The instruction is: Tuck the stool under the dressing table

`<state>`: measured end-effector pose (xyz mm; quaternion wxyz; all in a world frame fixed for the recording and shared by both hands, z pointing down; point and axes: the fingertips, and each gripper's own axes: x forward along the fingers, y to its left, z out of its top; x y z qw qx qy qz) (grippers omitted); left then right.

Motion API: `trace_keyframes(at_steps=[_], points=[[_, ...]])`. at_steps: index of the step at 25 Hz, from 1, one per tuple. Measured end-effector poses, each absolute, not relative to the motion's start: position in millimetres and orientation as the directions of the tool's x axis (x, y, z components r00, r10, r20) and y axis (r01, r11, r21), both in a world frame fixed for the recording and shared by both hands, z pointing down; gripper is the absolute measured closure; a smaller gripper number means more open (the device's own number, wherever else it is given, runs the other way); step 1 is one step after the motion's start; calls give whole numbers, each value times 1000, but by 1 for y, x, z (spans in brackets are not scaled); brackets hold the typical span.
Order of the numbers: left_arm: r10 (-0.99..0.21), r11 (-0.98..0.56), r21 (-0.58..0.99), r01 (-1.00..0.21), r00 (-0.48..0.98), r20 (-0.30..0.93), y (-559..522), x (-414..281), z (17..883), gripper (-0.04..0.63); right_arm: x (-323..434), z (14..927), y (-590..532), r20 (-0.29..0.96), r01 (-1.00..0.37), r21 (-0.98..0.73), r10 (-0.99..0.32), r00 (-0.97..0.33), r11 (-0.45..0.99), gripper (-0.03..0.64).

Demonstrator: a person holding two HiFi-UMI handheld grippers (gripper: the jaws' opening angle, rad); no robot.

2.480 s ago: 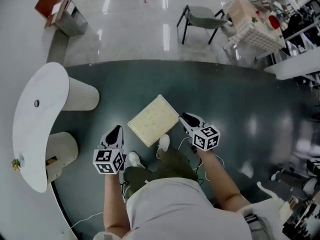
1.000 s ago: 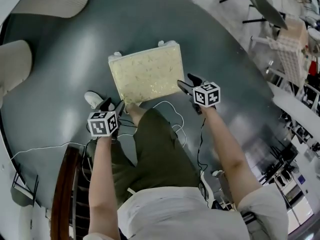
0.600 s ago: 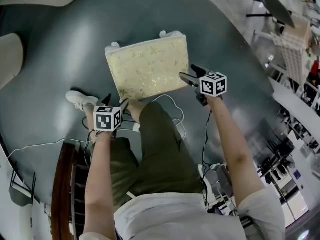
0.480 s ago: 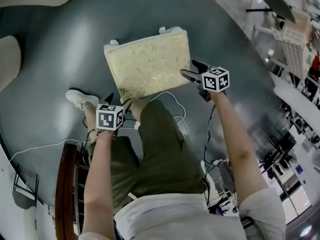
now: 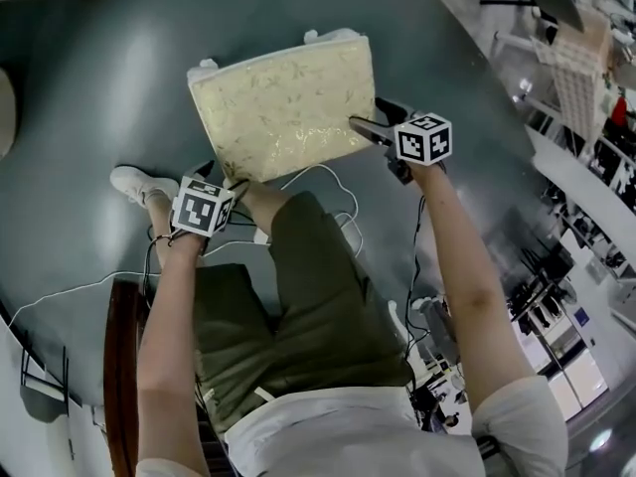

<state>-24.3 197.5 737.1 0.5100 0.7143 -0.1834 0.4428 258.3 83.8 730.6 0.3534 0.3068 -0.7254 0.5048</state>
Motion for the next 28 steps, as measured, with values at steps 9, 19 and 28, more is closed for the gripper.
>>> trace_keyframes(at_steps=[9, 19, 28], points=[[230, -512, 560, -651, 524, 820, 194, -18, 736, 252, 258, 729, 86, 823, -818, -500, -139, -551, 285, 244], [243, -539, 541, -646, 496, 834, 186, -26, 731, 253, 253, 724, 92, 828, -838, -499, -165, -536, 221, 257], [243, -638, 489, -595, 447, 861, 177, -62, 730, 255, 222, 724, 111, 830, -856, -503, -209, -516, 116, 258]])
